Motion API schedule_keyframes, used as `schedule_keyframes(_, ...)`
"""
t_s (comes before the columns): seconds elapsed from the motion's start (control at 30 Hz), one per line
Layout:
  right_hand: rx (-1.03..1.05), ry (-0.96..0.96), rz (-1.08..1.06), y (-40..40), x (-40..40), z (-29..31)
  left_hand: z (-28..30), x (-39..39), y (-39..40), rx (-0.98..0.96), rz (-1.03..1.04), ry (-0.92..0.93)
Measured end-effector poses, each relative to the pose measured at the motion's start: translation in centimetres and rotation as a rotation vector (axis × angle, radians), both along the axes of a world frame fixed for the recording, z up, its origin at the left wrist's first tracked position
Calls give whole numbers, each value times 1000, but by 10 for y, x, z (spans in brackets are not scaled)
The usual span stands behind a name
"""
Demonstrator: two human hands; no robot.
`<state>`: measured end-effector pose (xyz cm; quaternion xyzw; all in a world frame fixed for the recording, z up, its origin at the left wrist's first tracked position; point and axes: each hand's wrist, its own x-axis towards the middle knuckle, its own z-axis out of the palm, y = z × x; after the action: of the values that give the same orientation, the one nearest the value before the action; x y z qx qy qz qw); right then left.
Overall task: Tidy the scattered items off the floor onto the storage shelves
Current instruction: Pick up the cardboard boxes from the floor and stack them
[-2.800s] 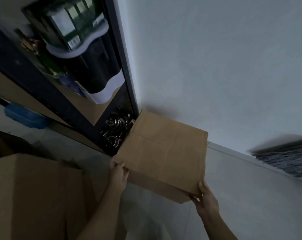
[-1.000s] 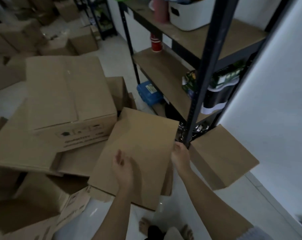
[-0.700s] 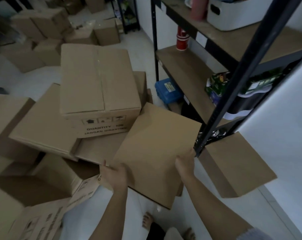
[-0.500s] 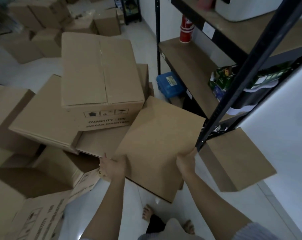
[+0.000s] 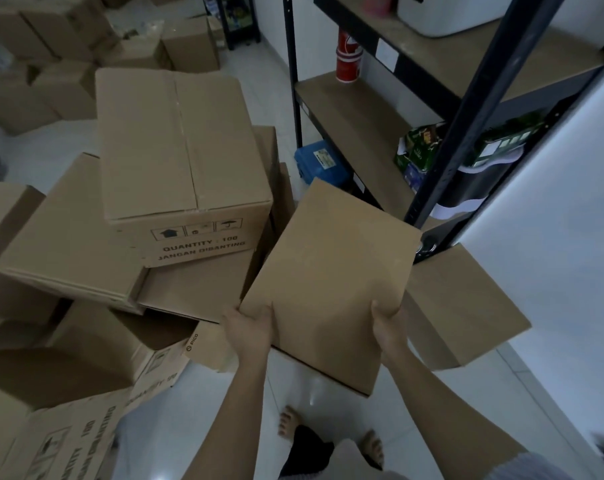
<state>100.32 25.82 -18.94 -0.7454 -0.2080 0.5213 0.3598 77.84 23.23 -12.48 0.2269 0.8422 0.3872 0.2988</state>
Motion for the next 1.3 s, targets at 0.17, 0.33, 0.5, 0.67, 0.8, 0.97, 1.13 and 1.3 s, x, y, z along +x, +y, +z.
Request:
schedule_keyframes(0.17, 92, 211, -188, -16, 15, -1, 36, 27, 0, 194, -151, 182)
schedule_keyframes(0.33, -18, 406, -165, -33, 8, -1, 56, 48, 6, 313, -274, 292)
schedule_keyframes(0.5, -456, 266, 283, -35, 12, 5, 27, 40, -10, 341, -201, 264)
schedule_keyframes(0.67, -218, 21, 329, -28, 17, 5, 18, 43, -23, 382, -5, 123)
schedule_keyframes(0.8, 186, -345, 35, 10, 23, 52, 13, 32, -24, 231, 160, -156)
schedule_keyframes(0.97, 374, -346, 130, 67, 42, 98, 16, 23, -18, 31, 187, -451)
schedule_keyframes(1.13, 349, -272, 447, 92, 56, 105, 6, 19, -27, -20, 161, -569)
schedule_keyframes(1.3, 262, -253, 391, 93, 62, 114, 4, 14, -35, 14, 138, -574)
